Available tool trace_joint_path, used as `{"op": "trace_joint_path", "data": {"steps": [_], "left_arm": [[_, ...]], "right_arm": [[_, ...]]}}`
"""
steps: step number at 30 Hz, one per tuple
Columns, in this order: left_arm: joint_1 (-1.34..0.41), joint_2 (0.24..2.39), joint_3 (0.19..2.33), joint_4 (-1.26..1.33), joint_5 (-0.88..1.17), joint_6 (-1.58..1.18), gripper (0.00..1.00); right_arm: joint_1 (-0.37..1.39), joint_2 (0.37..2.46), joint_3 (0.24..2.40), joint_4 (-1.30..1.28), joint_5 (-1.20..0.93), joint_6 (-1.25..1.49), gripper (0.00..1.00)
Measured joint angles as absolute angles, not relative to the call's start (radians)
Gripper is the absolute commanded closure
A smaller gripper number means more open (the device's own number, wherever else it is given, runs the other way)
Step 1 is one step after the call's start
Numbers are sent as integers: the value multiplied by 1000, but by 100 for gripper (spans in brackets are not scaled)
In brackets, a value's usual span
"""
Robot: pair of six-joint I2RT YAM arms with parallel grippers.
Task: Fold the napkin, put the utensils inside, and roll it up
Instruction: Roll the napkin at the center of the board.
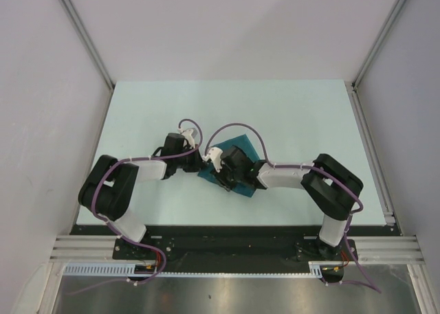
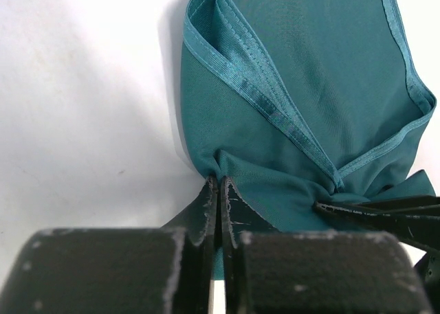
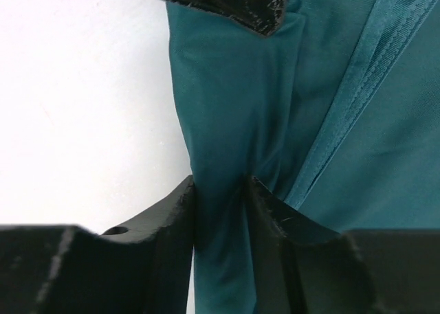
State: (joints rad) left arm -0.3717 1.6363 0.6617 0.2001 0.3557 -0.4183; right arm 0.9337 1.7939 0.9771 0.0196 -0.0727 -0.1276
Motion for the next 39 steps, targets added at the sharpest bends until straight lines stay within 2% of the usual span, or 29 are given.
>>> {"op": "trace_joint_path", "data": {"steps": [3,6,7,8,10,11,18,26,39], "left_arm": [[-369,1636,662,200,356,-421,85],[-358,1626,660,199,361,-428,66],[-354,1616,659,198,364,-430,53],[-349,1604,656,198,366,-435,46],[-336,1574,649,198,369,-440,33],[-328,1555,641,201,368,-447,31],[-291,1411,546,245,343,-462,28],[-295,1387,463,309,357,-451,28],[-365,1376,397,430,383,-431,27]], "right_arm": [[900,1805,991,10,-132,-104,72],[861,1822,1012,-3,-219,-78,76],[847,1830,1021,-8,-251,-70,77],[837,1837,1028,-12,-276,-60,78],[808,1853,1045,-26,-343,-44,80],[794,1863,1052,-30,-379,-36,81],[706,1925,1070,-12,-624,52,82],[632,2015,1071,49,-887,176,83],[585,2117,1071,96,-1116,307,83]]}}
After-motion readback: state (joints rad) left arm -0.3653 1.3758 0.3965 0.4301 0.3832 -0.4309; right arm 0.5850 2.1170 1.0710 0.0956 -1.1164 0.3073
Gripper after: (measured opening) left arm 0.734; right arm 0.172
